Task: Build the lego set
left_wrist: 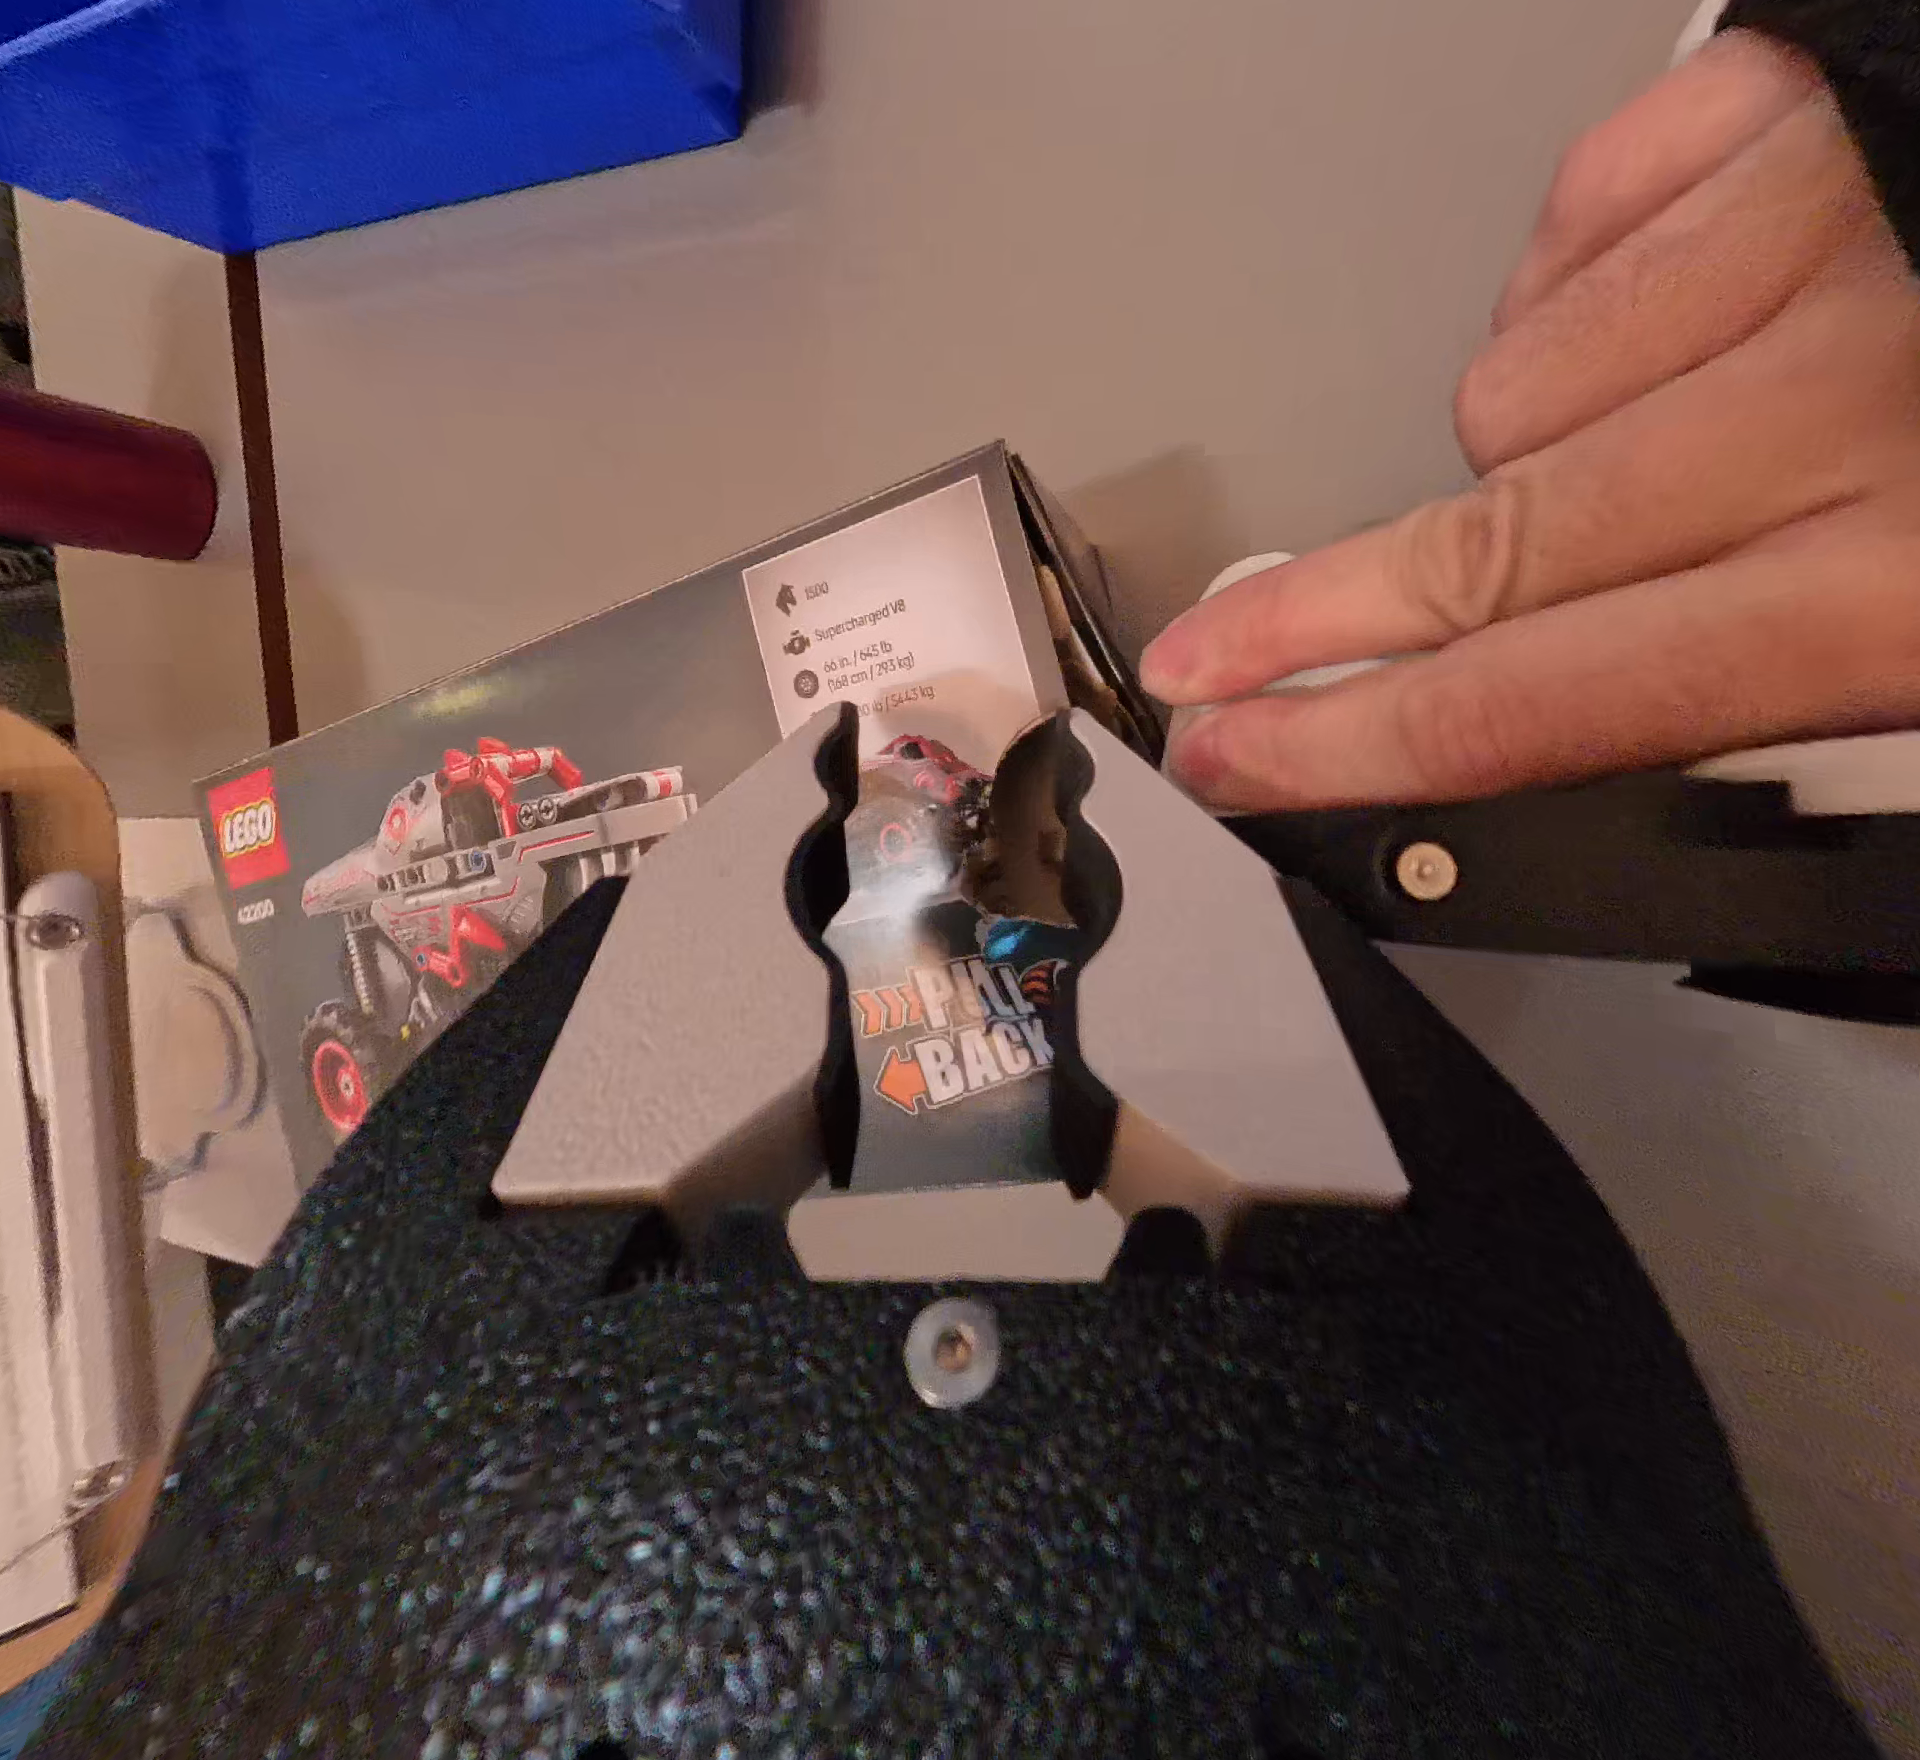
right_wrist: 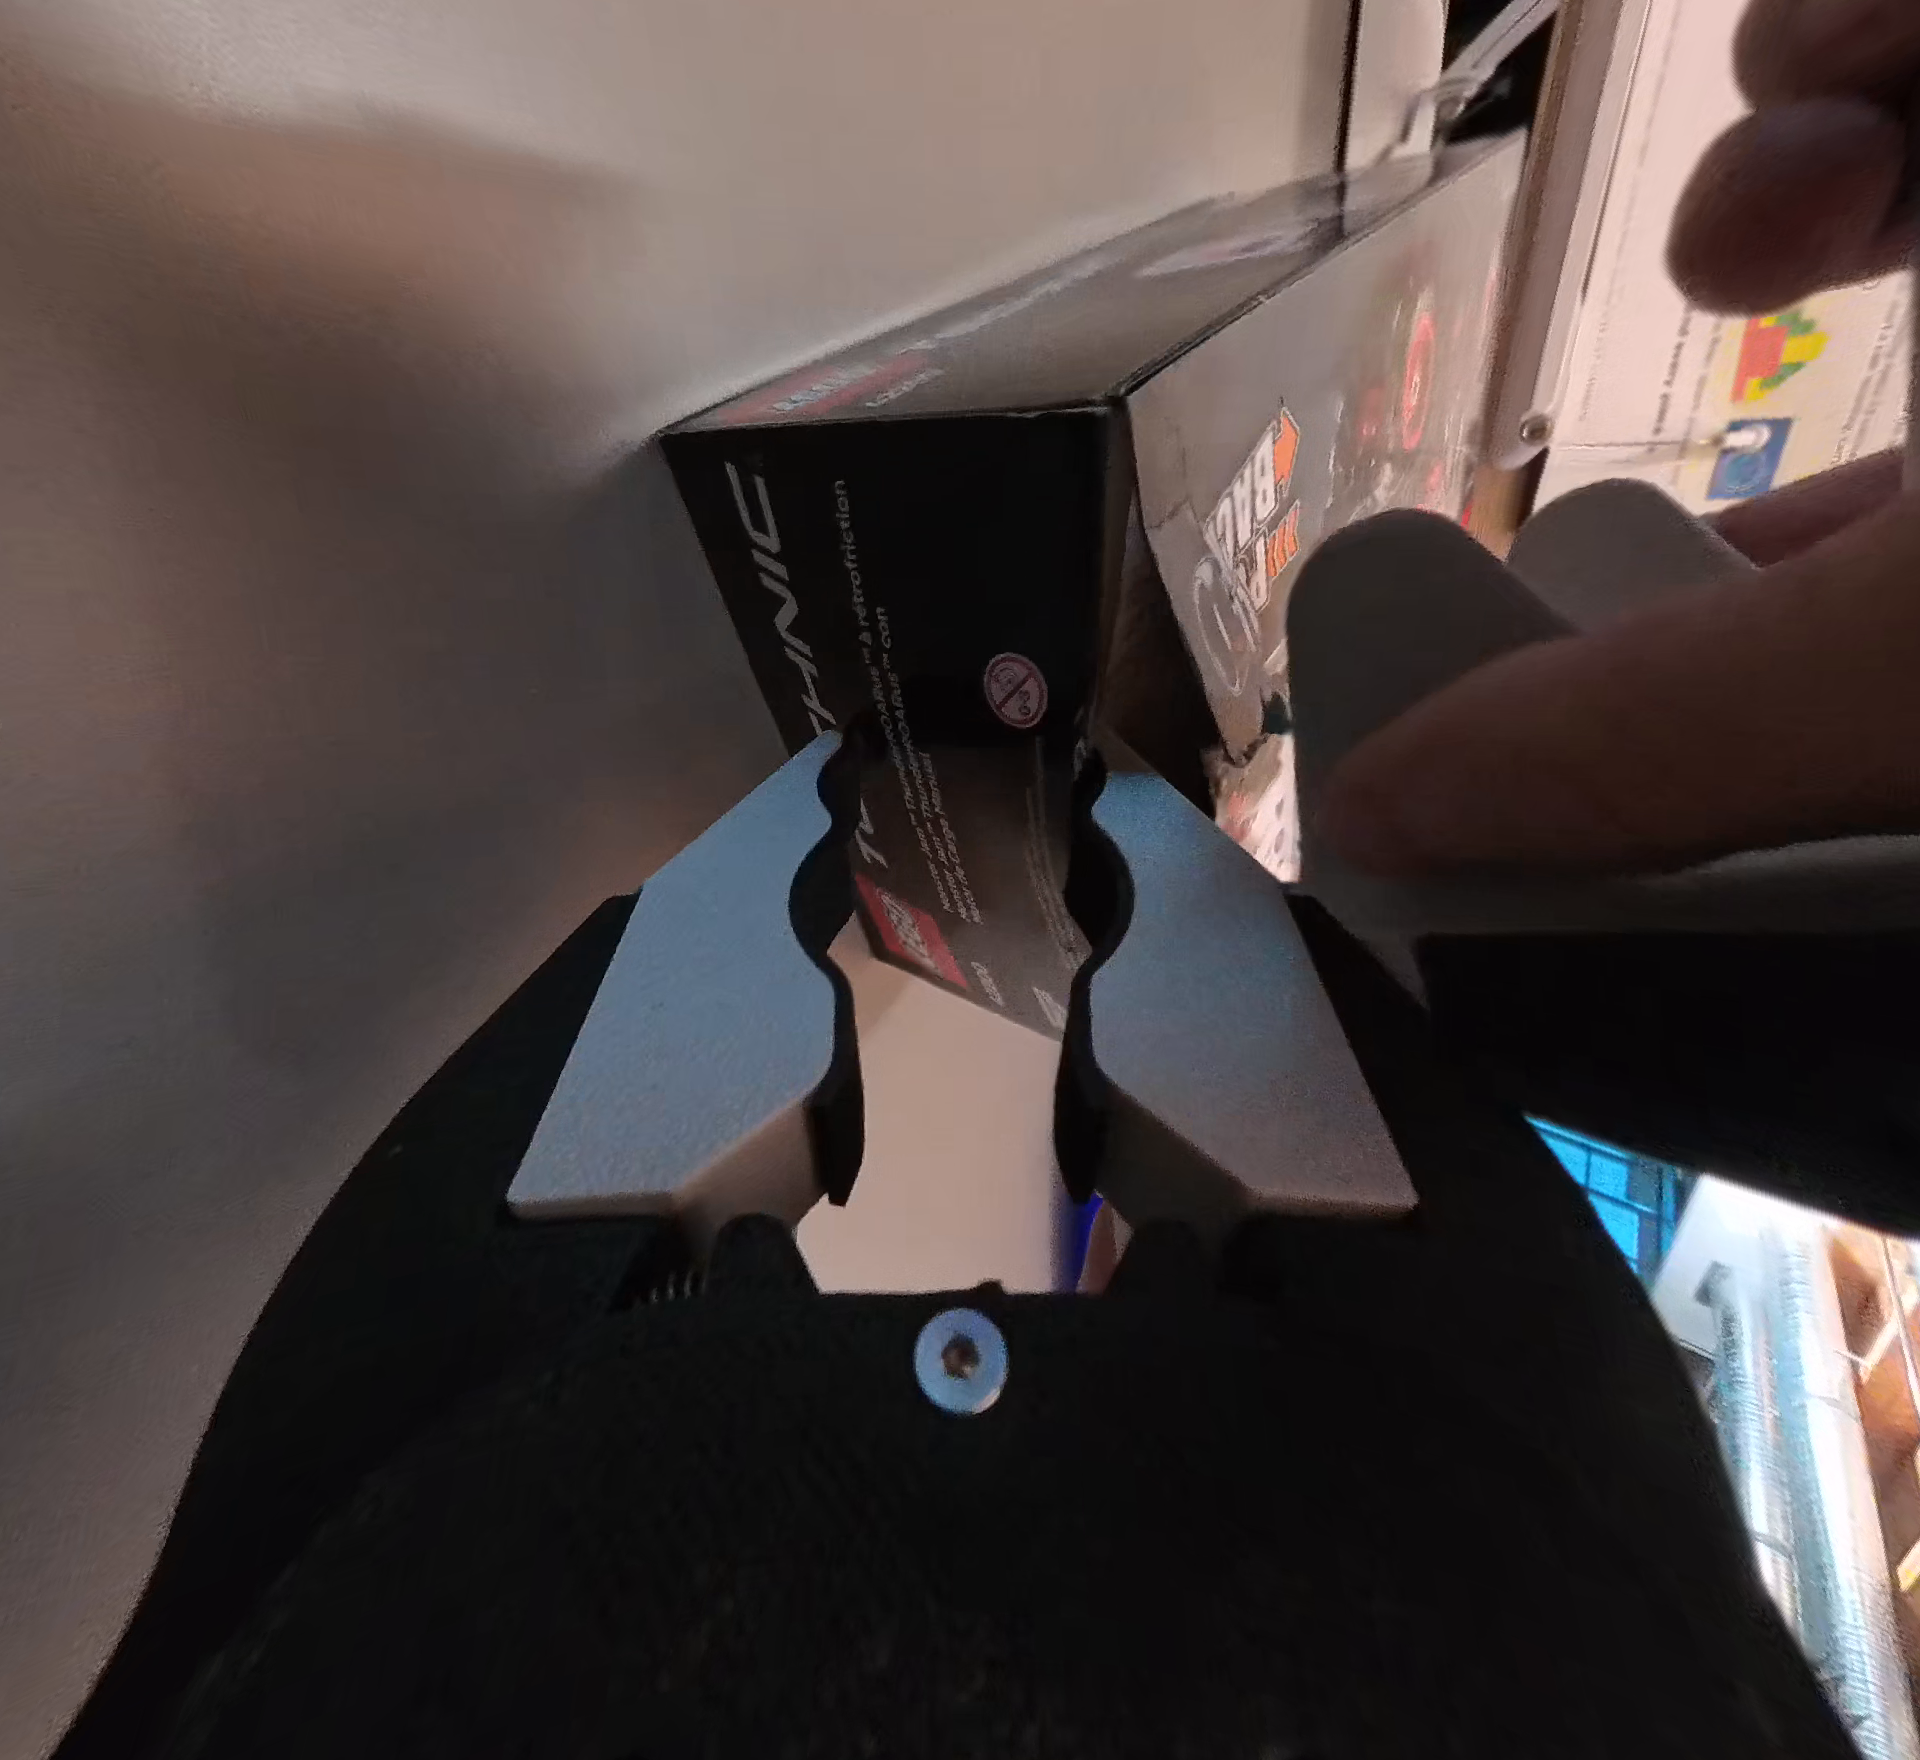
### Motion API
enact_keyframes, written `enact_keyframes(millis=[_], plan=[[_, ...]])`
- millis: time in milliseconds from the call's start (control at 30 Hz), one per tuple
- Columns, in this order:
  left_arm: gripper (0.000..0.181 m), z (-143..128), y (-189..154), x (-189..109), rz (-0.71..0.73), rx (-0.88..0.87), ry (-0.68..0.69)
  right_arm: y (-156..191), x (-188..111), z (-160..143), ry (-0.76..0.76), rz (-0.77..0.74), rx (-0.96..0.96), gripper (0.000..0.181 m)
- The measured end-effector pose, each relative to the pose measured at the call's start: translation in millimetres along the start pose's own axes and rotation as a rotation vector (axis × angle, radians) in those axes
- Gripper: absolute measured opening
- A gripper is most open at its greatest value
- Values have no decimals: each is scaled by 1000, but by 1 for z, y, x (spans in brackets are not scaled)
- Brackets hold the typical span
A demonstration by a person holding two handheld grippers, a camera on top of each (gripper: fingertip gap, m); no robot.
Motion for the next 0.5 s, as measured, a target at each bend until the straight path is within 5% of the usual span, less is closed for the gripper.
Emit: enact_keyframes(millis=[333, 500], plan=[[15, 3, -8, 0, 50, 54, 134, 1, -1, 1, 17, -22, 23, 37], [3, 3, -13, -8, 98, -33, 80, 1, -1, 1, -5, -20, 24, 37]])
Point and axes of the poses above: each gripper's, where its closed fingertips meet, x out along the fingers, z out of its top, y = z × x across the jaws, the point moved 6 cm from there along -x, back along the fingers, and after that the axes turned 4 degrees about y, right-handed, at the moved point
